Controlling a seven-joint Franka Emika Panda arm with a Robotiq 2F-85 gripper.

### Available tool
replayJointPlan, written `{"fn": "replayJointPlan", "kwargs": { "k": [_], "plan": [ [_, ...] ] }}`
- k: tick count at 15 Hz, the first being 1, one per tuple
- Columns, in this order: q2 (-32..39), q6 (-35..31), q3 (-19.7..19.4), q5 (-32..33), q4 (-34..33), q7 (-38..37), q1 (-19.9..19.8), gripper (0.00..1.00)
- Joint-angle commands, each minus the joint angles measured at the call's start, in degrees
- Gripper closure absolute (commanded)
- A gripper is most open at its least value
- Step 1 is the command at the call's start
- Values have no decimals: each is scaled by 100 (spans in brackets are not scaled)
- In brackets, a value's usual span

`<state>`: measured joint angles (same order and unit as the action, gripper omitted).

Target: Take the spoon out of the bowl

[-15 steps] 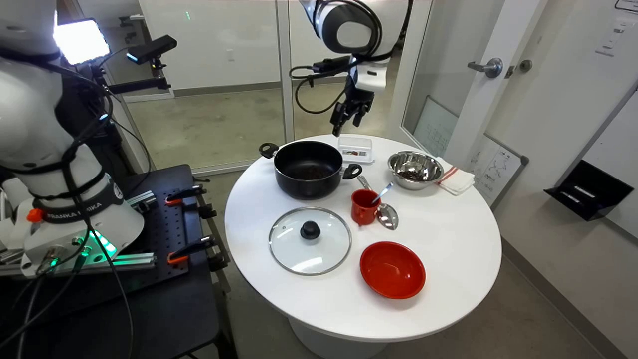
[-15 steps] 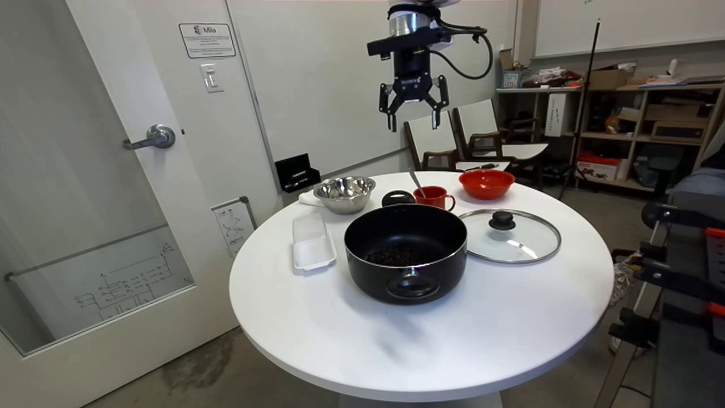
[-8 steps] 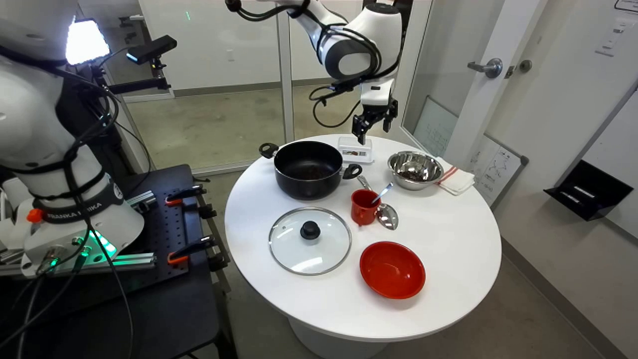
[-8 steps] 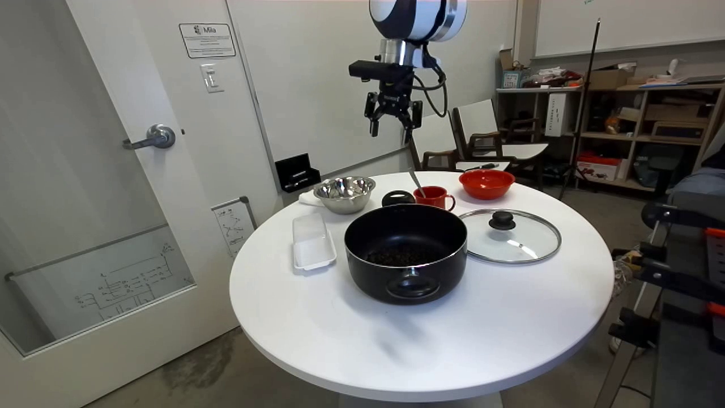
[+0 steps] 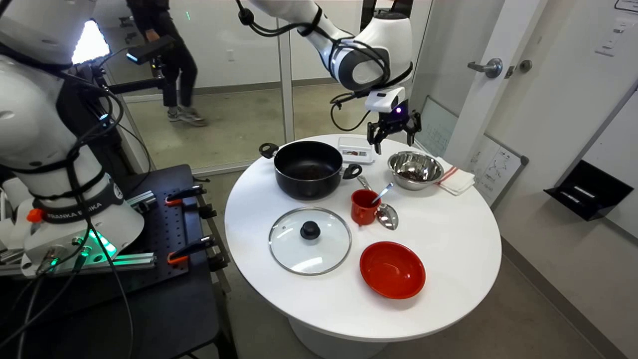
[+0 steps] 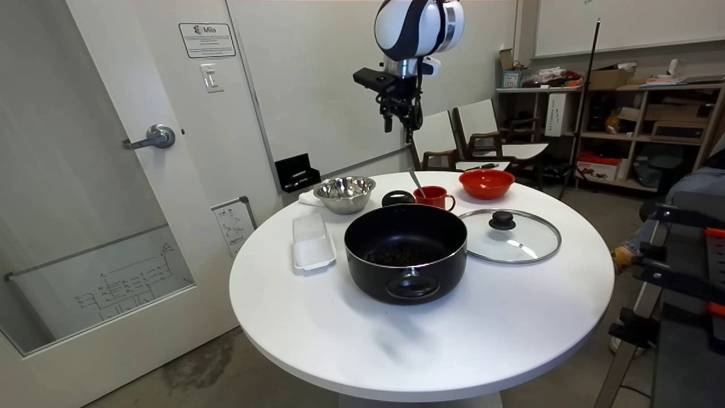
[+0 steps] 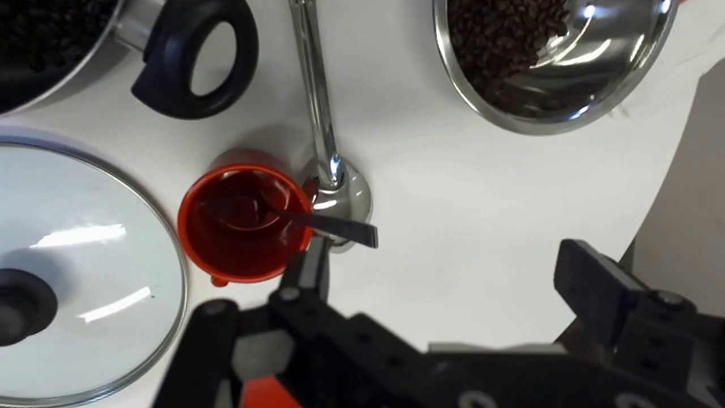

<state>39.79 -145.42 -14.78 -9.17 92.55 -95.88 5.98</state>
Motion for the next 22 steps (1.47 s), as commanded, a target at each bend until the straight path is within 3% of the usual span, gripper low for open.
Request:
{"fn": "replayJointPlan", "kwargs": {
  "k": [1, 4, 8, 13, 22],
  "plan": [
    [332, 763, -304, 356, -606, -1226, 85, 0],
    [483, 1708, -160, 426, -961, -1931, -80, 0],
    [741, 2248, 203, 315, -1371, -2135, -341, 0],
    [1085, 2159, 410, 360, -1707, -1822, -601, 0],
    [1274, 2957, 1009, -60, -2134, -569, -1129, 0]
  ]
}}
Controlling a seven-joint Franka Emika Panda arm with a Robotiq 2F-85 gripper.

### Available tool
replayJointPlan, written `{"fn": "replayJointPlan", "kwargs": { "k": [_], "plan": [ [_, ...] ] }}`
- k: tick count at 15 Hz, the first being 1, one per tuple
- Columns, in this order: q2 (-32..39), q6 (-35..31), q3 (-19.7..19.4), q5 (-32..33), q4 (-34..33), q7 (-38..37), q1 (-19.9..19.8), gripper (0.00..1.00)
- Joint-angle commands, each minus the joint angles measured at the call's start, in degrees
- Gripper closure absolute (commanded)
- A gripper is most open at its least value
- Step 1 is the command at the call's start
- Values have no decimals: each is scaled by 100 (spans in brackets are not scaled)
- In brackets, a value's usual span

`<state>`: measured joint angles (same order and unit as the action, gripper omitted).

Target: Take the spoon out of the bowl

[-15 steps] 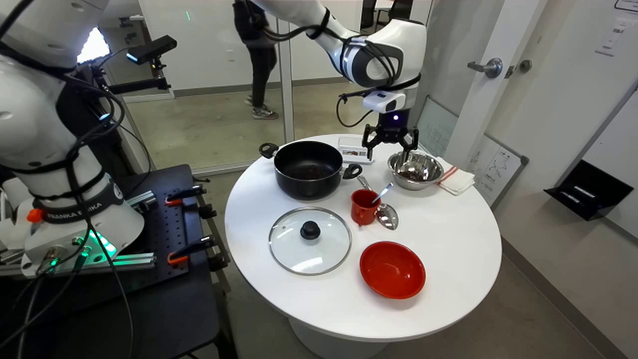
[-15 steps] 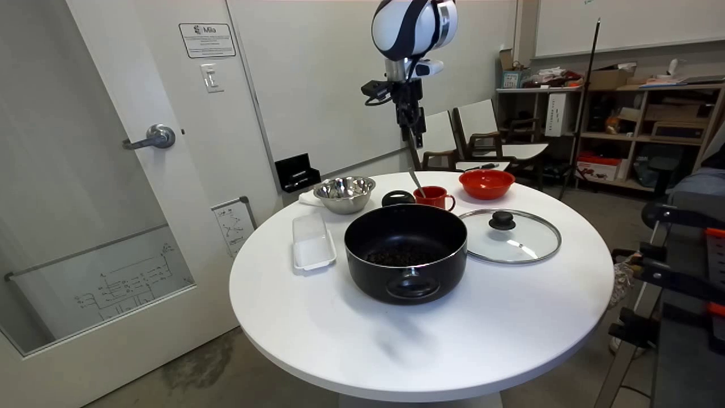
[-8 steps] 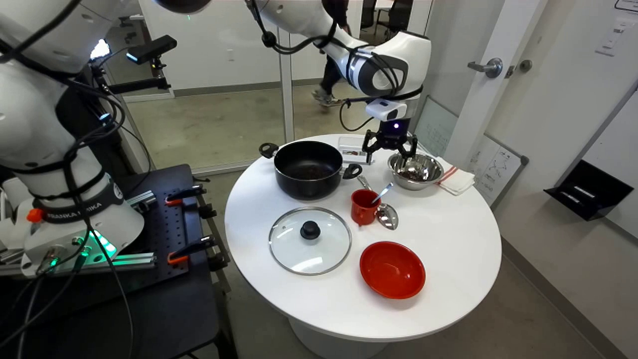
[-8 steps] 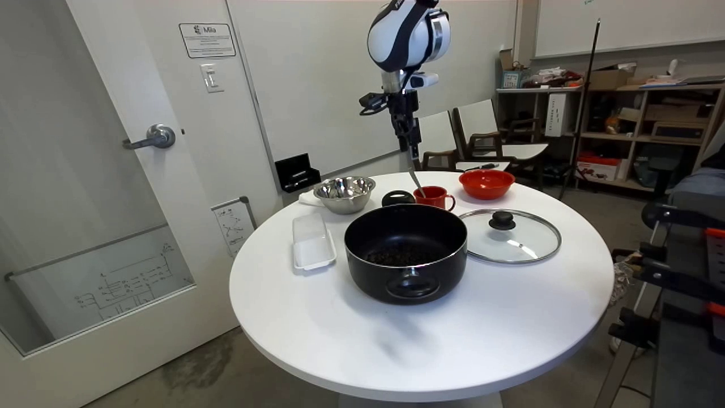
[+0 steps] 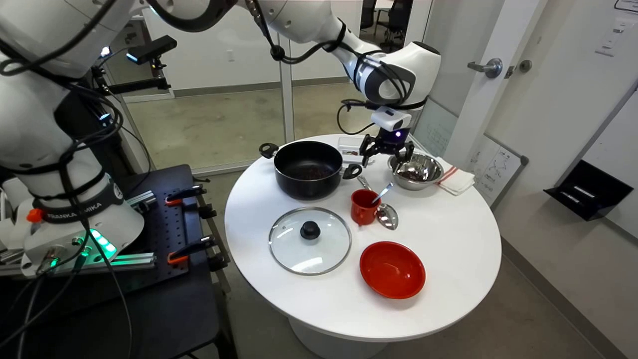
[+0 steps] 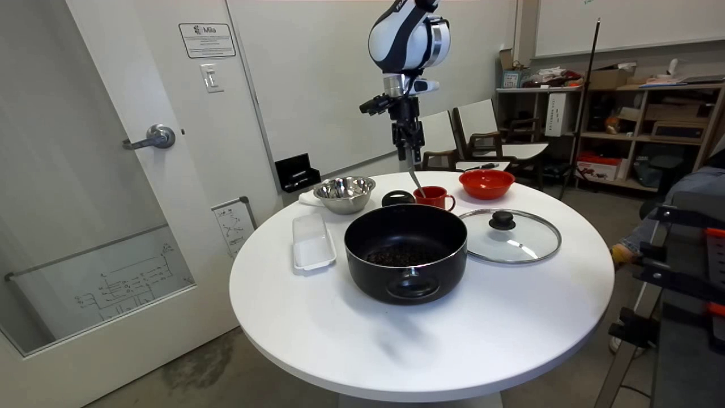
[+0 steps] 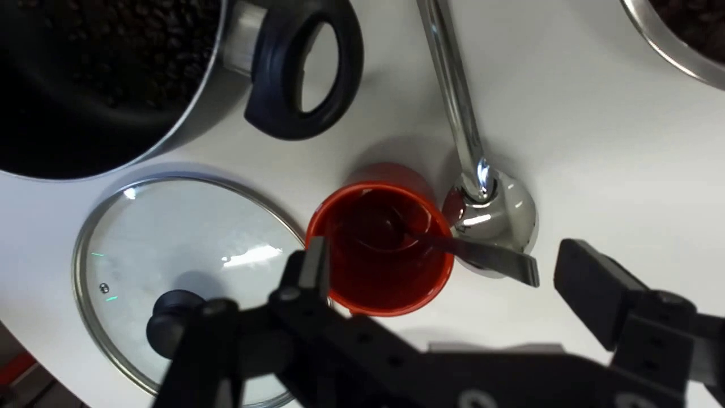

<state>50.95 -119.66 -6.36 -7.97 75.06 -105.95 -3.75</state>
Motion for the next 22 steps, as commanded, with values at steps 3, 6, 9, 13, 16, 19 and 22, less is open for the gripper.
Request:
{"fn": "replayJointPlan", "kwargs": {
  "k": [3, 6, 9, 13, 16, 19, 22],
  "plan": [
    [239, 420, 36, -39, -487, 547, -80, 0],
    [349, 391, -37, 43, -595, 592, -48, 0],
    [537, 248, -43, 15, -784, 622, -62, 0],
    [725, 285, -71, 50, -1040, 632, -70, 0],
    [853, 341, -106, 77, -1245, 630, -96, 0],
    [942, 452, -130, 84, -1413, 624, -134, 0],
    [1075, 476, -107, 35, -1577, 610, -196, 0]
  ]
}}
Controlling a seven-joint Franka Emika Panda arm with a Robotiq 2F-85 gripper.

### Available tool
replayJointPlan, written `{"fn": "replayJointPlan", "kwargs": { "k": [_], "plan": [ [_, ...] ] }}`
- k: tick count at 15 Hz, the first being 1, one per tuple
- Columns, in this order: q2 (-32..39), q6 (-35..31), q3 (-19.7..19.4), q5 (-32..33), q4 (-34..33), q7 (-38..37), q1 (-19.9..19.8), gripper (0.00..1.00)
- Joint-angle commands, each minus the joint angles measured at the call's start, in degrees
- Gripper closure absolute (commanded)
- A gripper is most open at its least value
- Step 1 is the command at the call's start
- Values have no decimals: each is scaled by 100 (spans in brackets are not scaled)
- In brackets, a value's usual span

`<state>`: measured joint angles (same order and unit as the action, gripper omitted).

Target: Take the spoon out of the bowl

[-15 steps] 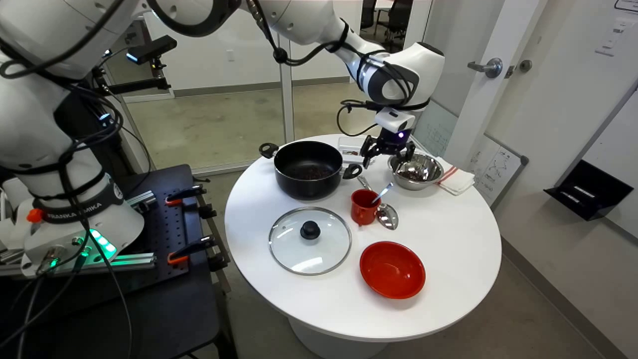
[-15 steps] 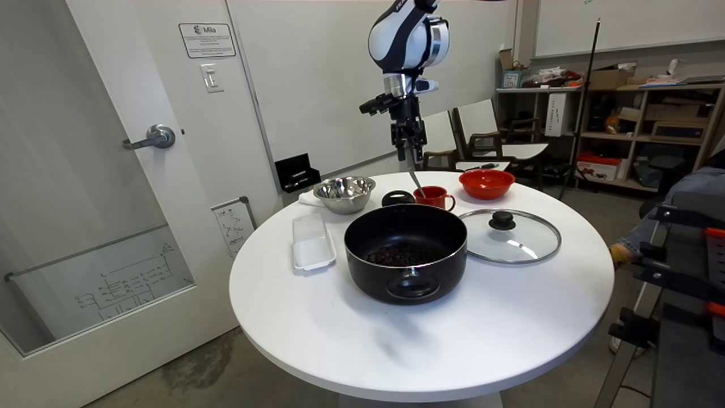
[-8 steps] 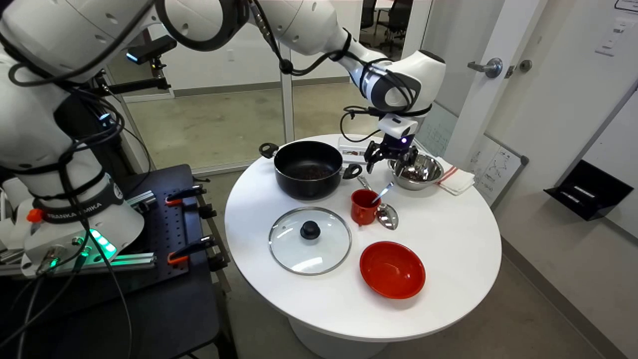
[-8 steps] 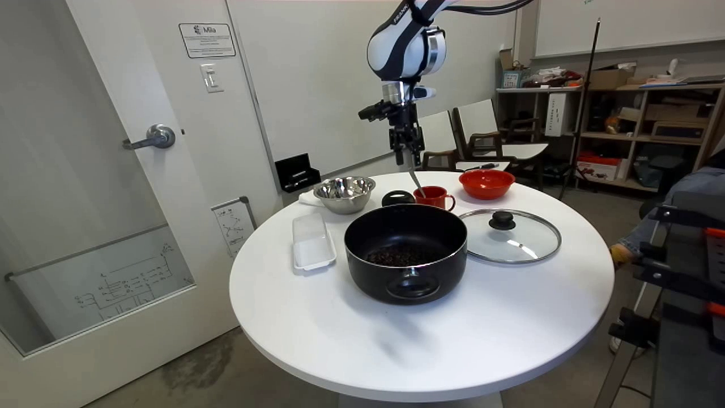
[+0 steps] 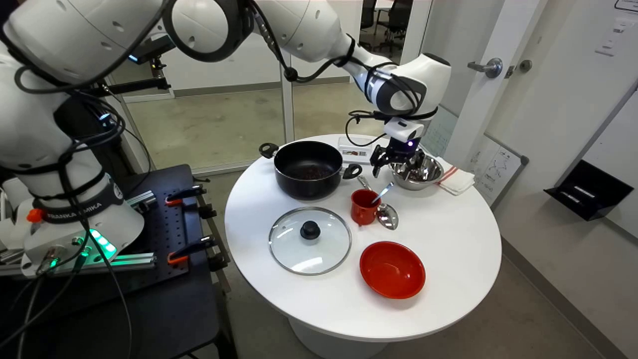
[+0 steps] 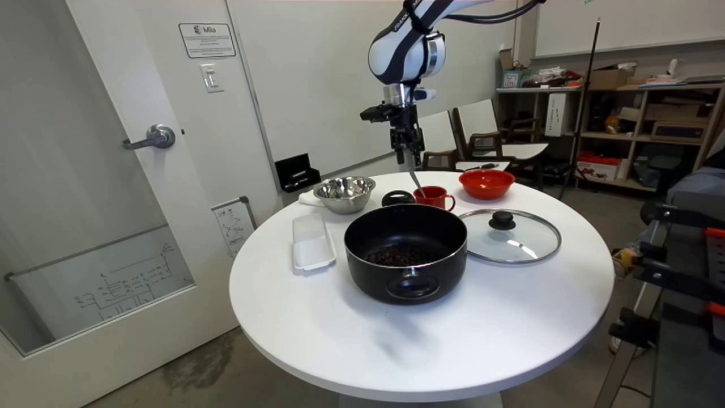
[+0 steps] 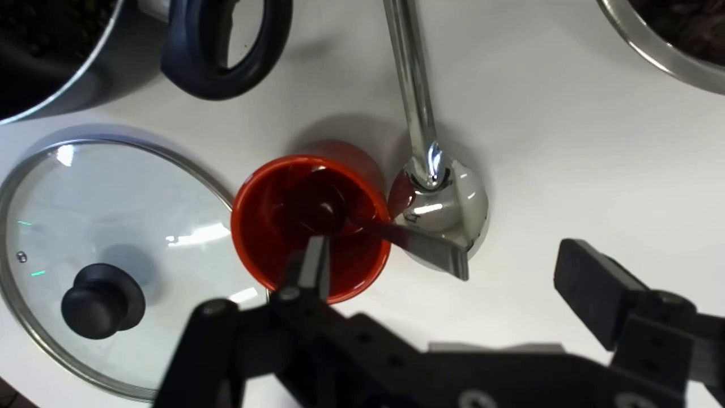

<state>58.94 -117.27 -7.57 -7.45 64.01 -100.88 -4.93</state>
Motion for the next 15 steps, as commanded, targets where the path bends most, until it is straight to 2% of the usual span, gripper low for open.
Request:
{"fn": "replayJointPlan", "kwargs": {
  "k": [1, 15],
  "plan": [
    [333, 256, 30, -39, -532, 103, -105, 0],
    [854, 347, 37, -52, -1151, 17, -231, 0]
  ]
}}
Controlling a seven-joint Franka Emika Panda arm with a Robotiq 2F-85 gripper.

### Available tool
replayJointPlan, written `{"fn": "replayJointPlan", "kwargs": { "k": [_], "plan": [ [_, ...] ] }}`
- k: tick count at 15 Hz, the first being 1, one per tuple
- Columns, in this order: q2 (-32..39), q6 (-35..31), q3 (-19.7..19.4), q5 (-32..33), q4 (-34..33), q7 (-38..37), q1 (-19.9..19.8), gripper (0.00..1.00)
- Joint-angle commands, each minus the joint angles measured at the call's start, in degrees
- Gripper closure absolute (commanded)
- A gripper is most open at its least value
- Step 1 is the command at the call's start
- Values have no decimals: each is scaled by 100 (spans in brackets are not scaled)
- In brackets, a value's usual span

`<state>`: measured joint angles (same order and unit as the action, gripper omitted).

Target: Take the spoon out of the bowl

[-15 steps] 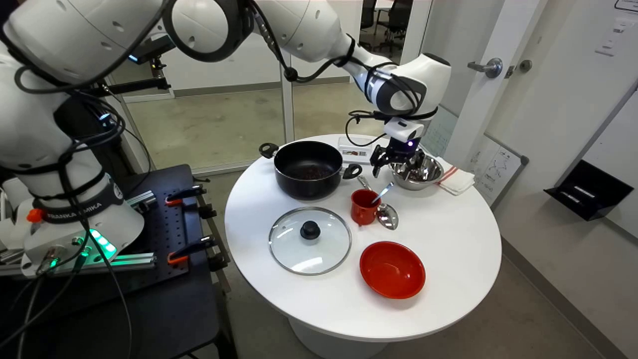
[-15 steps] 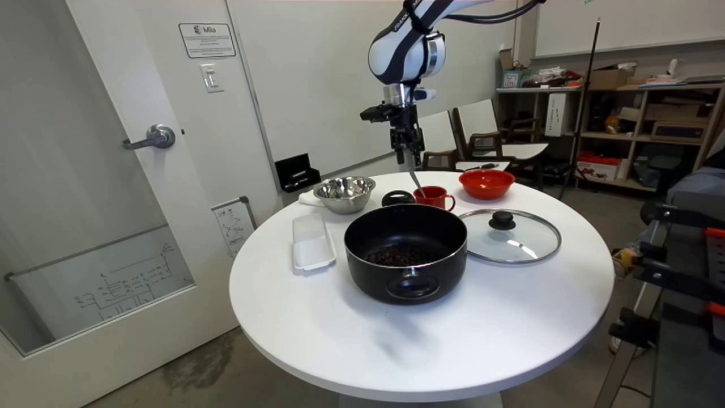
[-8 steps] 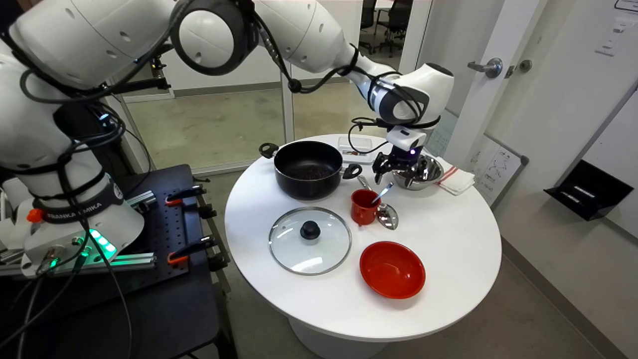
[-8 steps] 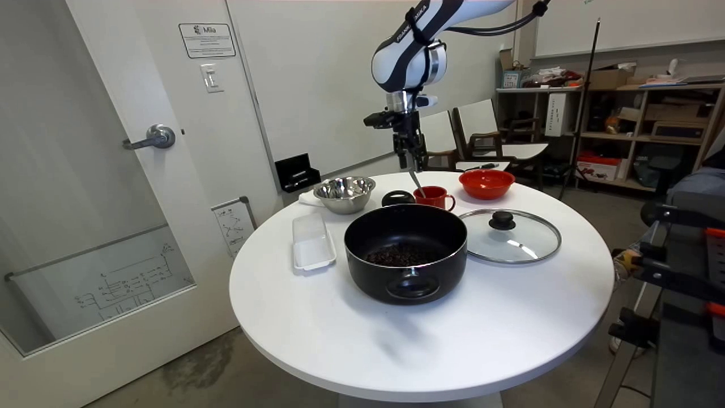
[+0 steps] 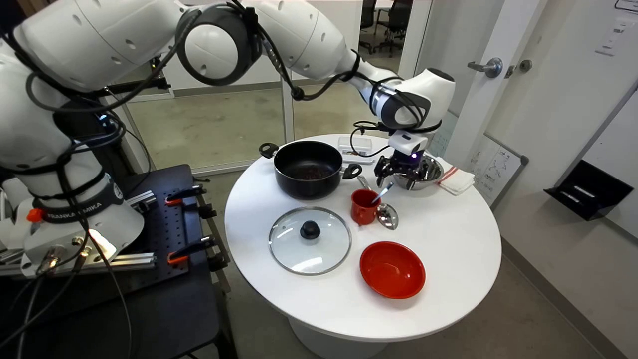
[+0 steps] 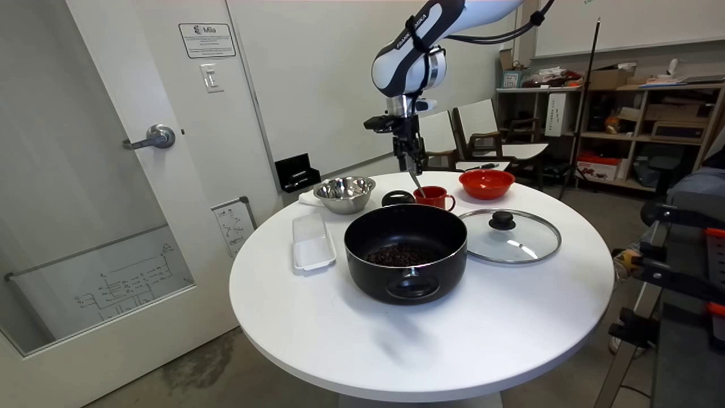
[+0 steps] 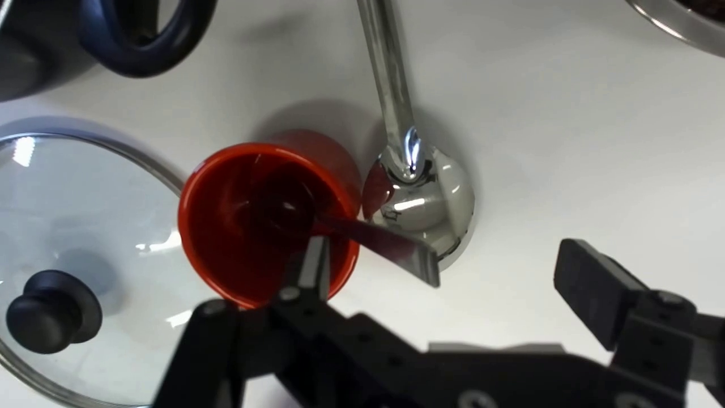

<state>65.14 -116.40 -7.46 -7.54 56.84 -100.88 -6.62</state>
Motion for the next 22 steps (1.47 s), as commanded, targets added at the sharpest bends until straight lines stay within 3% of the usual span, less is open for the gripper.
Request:
{"fn": "replayJointPlan", "kwargs": {
  "k": [1, 22],
  "plan": [
    [247, 278, 22, -37, -449, 14, -63, 0],
    [500, 693, 112, -112, -859, -8, -143, 0]
  ]
}}
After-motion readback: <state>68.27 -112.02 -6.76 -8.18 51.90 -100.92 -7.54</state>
